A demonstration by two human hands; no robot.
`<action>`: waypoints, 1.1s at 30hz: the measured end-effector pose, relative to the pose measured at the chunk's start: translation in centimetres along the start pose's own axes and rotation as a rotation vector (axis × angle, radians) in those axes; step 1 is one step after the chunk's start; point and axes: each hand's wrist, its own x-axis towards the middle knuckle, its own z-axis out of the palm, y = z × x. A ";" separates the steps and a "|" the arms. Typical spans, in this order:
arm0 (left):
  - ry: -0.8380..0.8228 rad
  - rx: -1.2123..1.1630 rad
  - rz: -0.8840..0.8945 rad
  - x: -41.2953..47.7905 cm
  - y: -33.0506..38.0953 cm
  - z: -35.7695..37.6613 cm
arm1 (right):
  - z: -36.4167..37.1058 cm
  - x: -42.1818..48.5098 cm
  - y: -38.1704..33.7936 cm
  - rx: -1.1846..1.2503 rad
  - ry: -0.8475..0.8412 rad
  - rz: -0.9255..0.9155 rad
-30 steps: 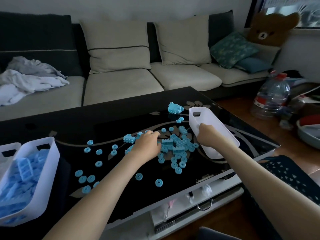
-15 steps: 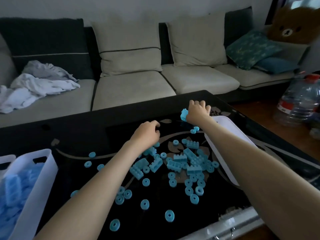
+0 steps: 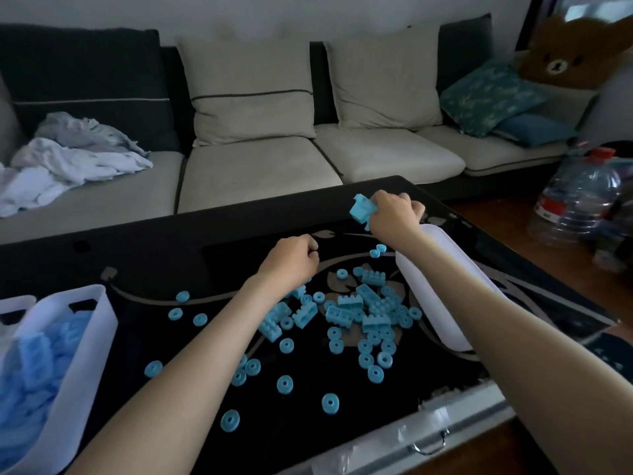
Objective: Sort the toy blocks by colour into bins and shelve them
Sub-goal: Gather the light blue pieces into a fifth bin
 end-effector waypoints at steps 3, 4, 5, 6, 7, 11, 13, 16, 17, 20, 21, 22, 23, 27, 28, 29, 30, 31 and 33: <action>0.028 -0.031 0.010 -3.0 0.1 -1.4 | -3.6 -3.5 2.0 0.071 0.051 0.106; 0.050 -0.035 0.006 -3.7 0.0 -2.1 | -4.5 -4.4 2.9 0.071 0.070 0.159; 0.067 -0.030 -0.002 -4.5 -0.3 -2.8 | -5.0 -5.4 4.0 0.063 0.086 0.213; 0.075 -0.018 -0.011 -5.4 -0.6 -3.5 | -5.2 -6.3 4.8 0.046 0.085 0.264; 0.073 -0.004 -0.022 -6.4 -1.0 -4.2 | -5.2 -7.2 5.4 0.026 0.062 0.311; 0.007 0.035 -0.081 -9.7 -2.3 -5.4 | -4.2 -9.5 6.4 0.014 -0.073 0.431; -0.024 0.050 -0.108 -11.1 -3.0 -5.3 | -4.0 -10.4 6.5 0.032 -0.109 0.459; -0.047 0.061 -0.143 -12.8 -3.9 -5.3 | -4.1 -11.5 5.8 -0.013 -0.131 0.433; -0.052 0.061 -0.155 -13.0 -4.2 -5.2 | -4.1 -11.6 5.4 -0.027 -0.117 0.406; -0.066 0.062 -0.194 -13.9 -4.9 -5.1 | -3.5 -12.0 2.1 -0.004 -0.108 0.192; -0.068 0.060 -0.200 -14.1 -5.0 -5.0 | -3.0 -12.2 0.7 0.032 -0.136 0.082; -0.071 0.057 -0.205 -14.2 -5.2 -4.9 | -2.4 -12.5 -0.9 0.067 -0.183 -0.035; -0.074 0.056 -0.209 -14.3 -5.5 -4.7 | -1.5 -12.9 -2.6 0.087 -0.240 -0.144; -0.064 0.073 -0.213 -14.6 -6.4 -4.3 | 2.8 -13.8 -8.0 0.109 -0.460 -0.363; -0.055 0.091 -0.216 -14.7 -6.6 -4.2 | 3.8 -13.8 -8.8 0.108 -0.509 -0.360; -0.039 0.122 -0.223 -14.9 -7.0 -4.1 | 4.6 -13.7 -9.4 0.106 -0.553 -0.350; -0.010 0.173 -0.233 -15.0 -7.4 -4.0 | 5.2 -13.7 -9.6 0.091 -0.588 -0.341; 0.028 0.234 -0.257 -15.2 -7.8 -3.8 | 5.8 -13.5 -9.9 0.069 -0.610 -0.331; 0.081 0.310 -0.330 -15.5 -8.7 -3.7 | 6.5 -13.2 -10.4 0.009 -0.604 -0.318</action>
